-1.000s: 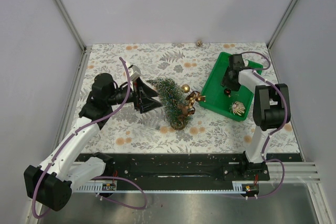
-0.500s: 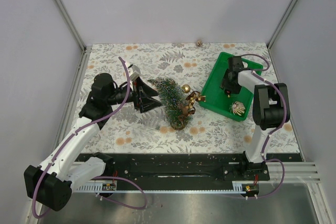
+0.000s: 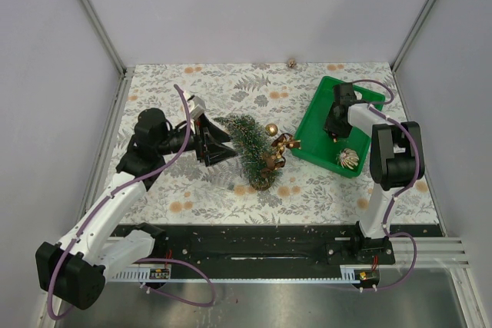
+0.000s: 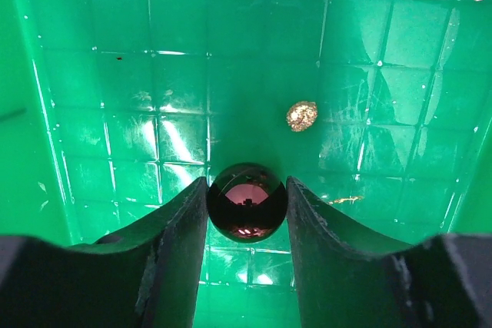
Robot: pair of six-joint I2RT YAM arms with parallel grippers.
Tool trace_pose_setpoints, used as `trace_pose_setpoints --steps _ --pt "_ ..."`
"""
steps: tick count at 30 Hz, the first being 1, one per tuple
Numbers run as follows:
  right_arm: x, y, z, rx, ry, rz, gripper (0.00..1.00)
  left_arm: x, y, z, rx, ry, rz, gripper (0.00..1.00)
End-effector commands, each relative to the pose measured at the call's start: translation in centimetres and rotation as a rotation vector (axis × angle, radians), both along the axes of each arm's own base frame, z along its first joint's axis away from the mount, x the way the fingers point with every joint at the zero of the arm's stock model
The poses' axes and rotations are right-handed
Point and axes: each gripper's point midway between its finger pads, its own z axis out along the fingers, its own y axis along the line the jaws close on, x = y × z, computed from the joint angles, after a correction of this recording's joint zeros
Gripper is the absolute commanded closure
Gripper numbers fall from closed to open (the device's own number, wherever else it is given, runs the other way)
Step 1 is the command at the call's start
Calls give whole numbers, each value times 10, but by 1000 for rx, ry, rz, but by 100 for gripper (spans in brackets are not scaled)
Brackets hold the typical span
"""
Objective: Decorate the small christmas tree
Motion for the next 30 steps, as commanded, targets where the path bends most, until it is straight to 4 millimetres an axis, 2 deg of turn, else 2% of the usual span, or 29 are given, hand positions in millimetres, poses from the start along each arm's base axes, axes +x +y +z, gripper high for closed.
trace_pose_setpoints --steps 1,4,7,11,13,21,26,30 --pt "11 0 8 -27 -29 3 51 2 2 14 -27 -67 12 33" --pt "11 0 9 -27 -30 3 57 3 2 15 -28 -70 13 34" --pt "11 0 14 -23 -43 -1 66 4 1 17 -31 -71 14 34" --pt "11 1 30 -19 -87 -11 81 9 0 20 -33 -74 18 34" --pt "11 4 43 -12 -117 -13 84 10 -1 22 -35 -78 17 34" --pt "6 25 110 98 -273 -6 91 11 -4 37 -56 -97 1 37" --pt "-13 54 161 298 -394 33 93 9 -5 42 -60 -108 -21 41" --pt "-38 78 204 444 -485 93 94 5 -7 41 -32 -109 -48 45"
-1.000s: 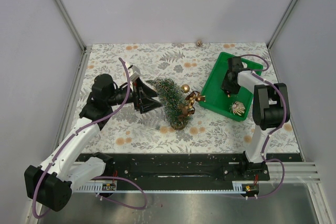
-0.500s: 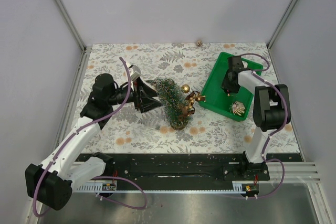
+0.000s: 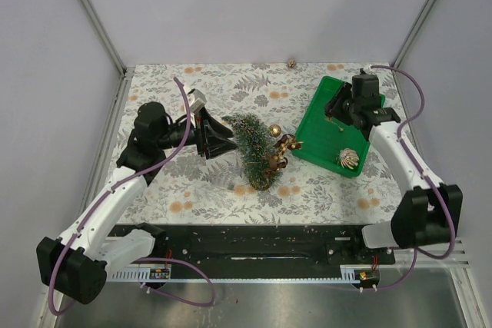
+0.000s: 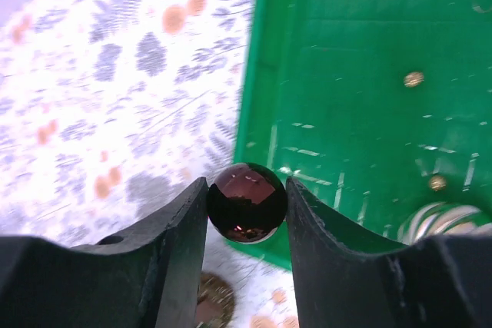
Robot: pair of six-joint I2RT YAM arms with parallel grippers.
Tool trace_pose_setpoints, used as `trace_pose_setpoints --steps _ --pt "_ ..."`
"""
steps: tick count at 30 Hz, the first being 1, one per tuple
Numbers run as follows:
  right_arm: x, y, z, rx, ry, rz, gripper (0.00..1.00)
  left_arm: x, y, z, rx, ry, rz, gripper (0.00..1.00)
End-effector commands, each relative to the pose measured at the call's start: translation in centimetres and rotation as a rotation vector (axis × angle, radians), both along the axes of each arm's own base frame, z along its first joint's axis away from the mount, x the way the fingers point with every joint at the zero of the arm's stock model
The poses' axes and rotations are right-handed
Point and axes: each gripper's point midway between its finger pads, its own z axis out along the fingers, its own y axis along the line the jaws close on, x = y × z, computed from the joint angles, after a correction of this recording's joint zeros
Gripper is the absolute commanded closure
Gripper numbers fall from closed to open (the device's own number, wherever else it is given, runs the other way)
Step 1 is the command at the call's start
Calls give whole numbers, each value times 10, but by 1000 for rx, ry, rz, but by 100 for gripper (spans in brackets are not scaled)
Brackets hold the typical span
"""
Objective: Decorate the small christmas tree
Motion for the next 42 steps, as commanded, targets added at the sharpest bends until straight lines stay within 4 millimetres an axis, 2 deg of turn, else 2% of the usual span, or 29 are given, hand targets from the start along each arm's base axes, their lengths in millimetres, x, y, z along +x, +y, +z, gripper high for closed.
trace_pose_setpoints --steps 1,3,6,9,15,23,32,42 --pt "-24 41 58 211 -139 108 94 -3 -3 28 -11 -98 -47 47" --pt "-39 60 87 291 -219 170 95 -3 -5 31 -11 -110 -57 48" --pt "-63 94 118 343 -281 263 95 -3 -6 30 -10 -111 -59 50" --pt "-82 119 147 379 -335 321 95 -5 -6 28 -9 -108 -66 52" --pt "-96 135 189 447 -417 359 97 -6 -6 22 -4 -97 -68 58" --pt "-98 155 207 506 -442 418 97 -2 -6 16 3 -78 -56 61" --pt "-109 179 211 554 -424 478 98 1 -9 18 -15 -81 -54 63" --pt "-121 199 211 578 -404 514 98 2 -11 22 -33 -83 -59 75"
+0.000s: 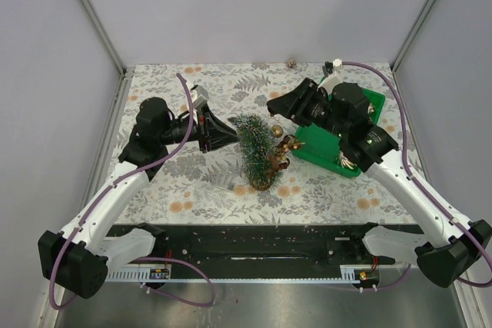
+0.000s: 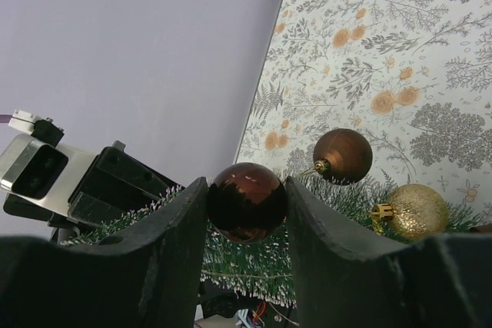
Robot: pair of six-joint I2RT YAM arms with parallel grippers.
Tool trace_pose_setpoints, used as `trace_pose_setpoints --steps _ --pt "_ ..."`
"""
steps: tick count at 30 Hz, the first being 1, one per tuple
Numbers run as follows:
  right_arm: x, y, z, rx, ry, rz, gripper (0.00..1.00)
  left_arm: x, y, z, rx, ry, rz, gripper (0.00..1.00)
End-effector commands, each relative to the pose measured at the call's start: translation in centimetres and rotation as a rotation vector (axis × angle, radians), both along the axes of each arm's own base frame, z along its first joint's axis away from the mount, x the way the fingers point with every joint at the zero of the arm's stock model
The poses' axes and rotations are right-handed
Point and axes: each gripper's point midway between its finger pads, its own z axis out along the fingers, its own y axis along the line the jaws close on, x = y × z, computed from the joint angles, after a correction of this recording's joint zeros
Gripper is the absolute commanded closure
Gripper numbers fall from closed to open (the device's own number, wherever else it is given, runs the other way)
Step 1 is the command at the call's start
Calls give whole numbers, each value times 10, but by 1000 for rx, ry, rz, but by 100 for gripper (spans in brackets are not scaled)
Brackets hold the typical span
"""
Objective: Decorate the small christmas tree
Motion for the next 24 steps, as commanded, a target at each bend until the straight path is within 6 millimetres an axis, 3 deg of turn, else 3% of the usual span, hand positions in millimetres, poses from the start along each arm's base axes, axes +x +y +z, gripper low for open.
trace_pose_setpoints --steps 1,15,24 --pt "-5 10 30 57 -60 20 99 -2 -3 12 -34 -54 -24 76" --pt "-28 -1 14 28 -23 0 99 -4 -1 9 -38 -53 -14 82" --pt "-33 5 -1 19 11 15 99 -5 -1 10 -42 -54 -11 85"
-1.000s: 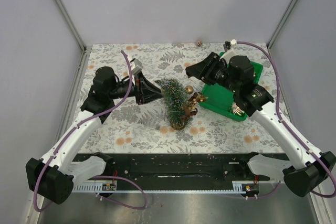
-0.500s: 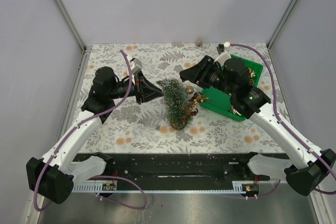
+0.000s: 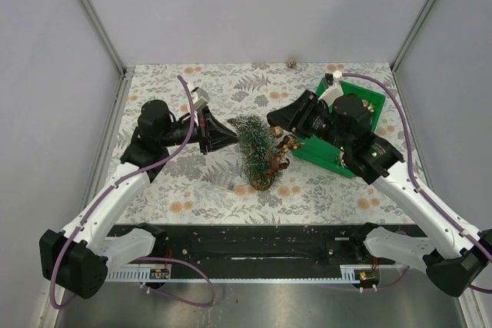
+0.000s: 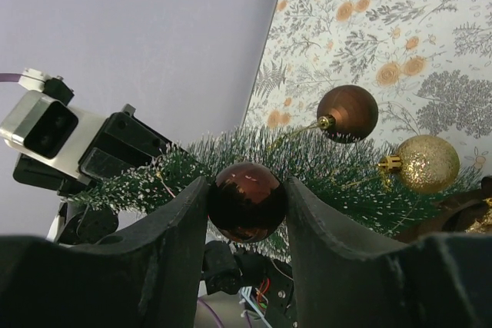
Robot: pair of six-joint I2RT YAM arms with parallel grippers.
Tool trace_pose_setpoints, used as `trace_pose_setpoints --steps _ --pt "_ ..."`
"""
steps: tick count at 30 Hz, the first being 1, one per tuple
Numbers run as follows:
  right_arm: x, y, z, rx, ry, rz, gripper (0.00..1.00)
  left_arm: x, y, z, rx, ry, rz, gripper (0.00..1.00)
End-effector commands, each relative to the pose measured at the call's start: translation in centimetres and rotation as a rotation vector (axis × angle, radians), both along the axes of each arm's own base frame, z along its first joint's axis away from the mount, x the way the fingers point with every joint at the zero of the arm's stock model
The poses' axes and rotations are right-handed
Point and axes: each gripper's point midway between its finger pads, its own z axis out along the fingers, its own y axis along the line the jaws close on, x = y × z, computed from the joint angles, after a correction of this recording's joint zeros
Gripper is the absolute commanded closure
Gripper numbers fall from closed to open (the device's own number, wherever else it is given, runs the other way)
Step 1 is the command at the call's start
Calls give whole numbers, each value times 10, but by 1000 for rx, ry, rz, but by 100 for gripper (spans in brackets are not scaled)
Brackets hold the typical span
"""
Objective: Decorate the small christmas tree
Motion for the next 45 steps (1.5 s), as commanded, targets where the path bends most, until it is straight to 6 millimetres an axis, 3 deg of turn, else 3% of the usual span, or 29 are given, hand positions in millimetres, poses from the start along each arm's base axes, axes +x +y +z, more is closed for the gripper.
trace_pose_setpoints --steps 1,7,16,24,34,45 --pt "-1 5 4 12 -8 -3 99 -5 0 17 -36 -68 -11 85" --pt "6 12 8 3 -27 3 100 -4 -1 21 -44 -73 -8 88" --pt "21 9 29 -23 -104 -44 100 -6 -1 23 -51 -73 -14 94" --pt "20 8 40 -14 -131 -48 100 -6 -1 22 -54 -73 -12 96" --pt "18 18 29 8 -103 -4 100 -4 -2 25 -59 -77 -8 100" --pt "3 29 15 8 -67 41 100 -3 -2 24 -65 -71 -7 100"
